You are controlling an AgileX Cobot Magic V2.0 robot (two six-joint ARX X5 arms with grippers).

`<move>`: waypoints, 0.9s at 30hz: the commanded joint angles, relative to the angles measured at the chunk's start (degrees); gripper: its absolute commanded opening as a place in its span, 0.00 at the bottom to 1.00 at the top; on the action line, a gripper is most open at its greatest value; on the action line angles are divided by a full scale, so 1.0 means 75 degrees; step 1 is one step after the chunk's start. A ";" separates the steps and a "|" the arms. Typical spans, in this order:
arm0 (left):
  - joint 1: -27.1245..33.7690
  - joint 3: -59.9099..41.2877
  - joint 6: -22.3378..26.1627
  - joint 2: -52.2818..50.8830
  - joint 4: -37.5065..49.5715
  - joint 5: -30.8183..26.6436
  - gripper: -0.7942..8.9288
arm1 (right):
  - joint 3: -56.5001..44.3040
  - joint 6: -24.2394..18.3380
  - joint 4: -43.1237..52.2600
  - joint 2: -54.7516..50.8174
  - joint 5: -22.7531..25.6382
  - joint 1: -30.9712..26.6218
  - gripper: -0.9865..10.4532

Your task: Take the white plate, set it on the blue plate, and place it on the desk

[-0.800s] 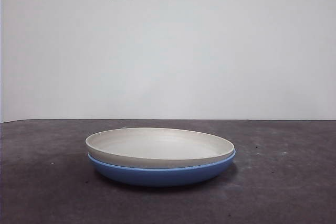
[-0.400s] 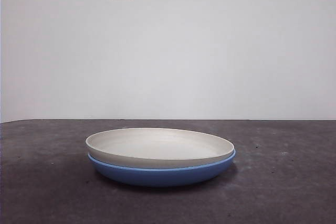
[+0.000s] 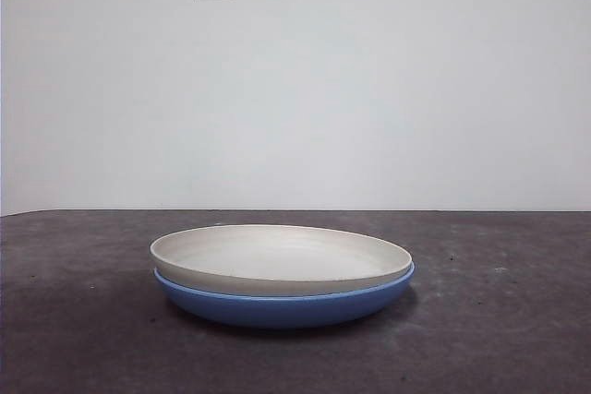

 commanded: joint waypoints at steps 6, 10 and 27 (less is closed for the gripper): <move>-0.0032 0.0090 0.0064 0.0035 0.0119 0.0044 0.11 | 0.0143 -0.0093 -0.0533 0.0038 0.0047 0.0047 0.10; -0.0032 0.0090 0.0067 0.0035 0.0119 0.0047 0.11 | 0.0146 -0.0093 -0.0533 0.0038 0.0050 0.0047 0.10; 0.1303 -0.1247 0.0067 -0.0221 0.1180 0.0889 0.11 | 0.0146 -0.0093 -0.0533 0.0035 0.0050 0.0047 0.10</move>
